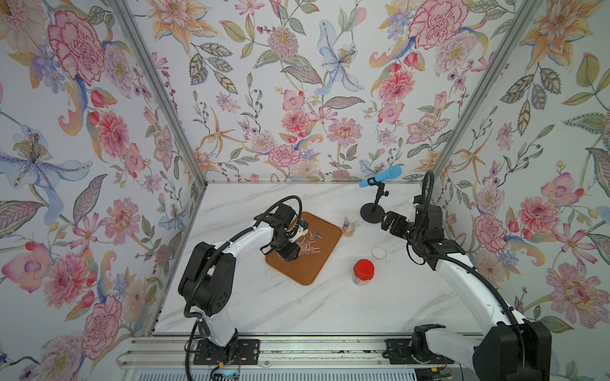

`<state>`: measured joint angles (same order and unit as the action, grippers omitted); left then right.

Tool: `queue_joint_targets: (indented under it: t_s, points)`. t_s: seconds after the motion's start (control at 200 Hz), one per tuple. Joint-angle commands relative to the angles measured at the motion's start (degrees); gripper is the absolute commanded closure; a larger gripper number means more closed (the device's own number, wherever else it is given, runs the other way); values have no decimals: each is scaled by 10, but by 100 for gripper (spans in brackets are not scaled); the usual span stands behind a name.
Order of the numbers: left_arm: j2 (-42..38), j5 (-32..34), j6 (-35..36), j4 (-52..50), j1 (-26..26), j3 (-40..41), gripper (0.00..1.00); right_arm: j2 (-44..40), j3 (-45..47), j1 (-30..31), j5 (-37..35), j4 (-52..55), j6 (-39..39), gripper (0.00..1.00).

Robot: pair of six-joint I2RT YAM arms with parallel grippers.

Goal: Pour the candies out of the jar
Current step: 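Pour the candies out of the jar onto the tray.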

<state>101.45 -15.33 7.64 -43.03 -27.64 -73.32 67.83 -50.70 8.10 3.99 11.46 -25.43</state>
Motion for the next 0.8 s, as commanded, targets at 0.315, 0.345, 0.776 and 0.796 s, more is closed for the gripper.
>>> queue_joint_targets:
  t_s: [0.315, 0.345, 0.776, 0.796]
  points:
    - [31, 56, 4, -184, 4, -113, 100, 5, -37, 8, 23, 19, 32, 0]
    - [24, 65, 2, -186, 4, -110, 100, 5, -38, 9, 23, 19, 33, 0]
    - [-53, 75, 12, -118, 5, -94, 100, 12, -65, 47, 118, 7, 26, 0]
    - [-59, 68, 12, -103, 5, -92, 100, 12, -65, 47, 137, 2, 22, 0]
